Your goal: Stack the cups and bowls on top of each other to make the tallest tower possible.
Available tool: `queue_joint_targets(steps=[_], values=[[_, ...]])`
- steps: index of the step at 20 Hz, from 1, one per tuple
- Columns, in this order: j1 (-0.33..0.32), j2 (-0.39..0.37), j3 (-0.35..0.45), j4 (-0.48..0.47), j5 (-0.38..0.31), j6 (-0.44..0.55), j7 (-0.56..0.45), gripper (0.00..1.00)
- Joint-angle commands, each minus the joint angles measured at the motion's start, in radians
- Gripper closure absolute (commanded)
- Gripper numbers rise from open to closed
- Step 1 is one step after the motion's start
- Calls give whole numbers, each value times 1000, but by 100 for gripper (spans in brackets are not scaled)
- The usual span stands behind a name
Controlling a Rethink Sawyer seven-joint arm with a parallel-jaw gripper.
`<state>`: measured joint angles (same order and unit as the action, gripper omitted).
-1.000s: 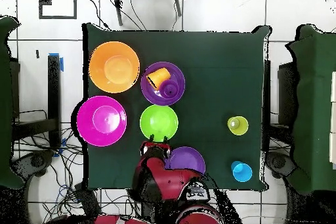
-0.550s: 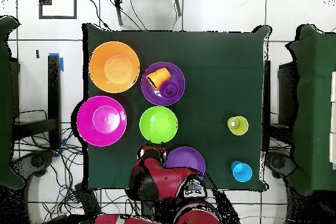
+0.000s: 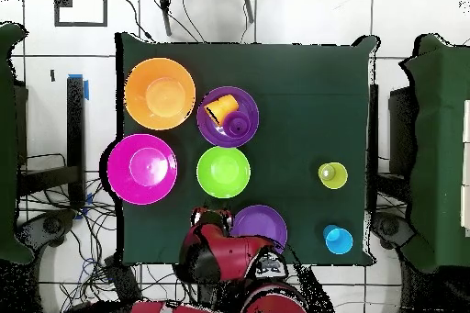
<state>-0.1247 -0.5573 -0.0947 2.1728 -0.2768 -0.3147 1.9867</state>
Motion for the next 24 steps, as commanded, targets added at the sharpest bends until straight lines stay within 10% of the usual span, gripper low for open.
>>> queue_joint_targets(steps=[1,14,24], values=[[2,-6,63,89,-46,-1,148,0],[-157,-151,131,216,-178,54,122,0],[-290,-77,180,181,-284,29,96,0]])
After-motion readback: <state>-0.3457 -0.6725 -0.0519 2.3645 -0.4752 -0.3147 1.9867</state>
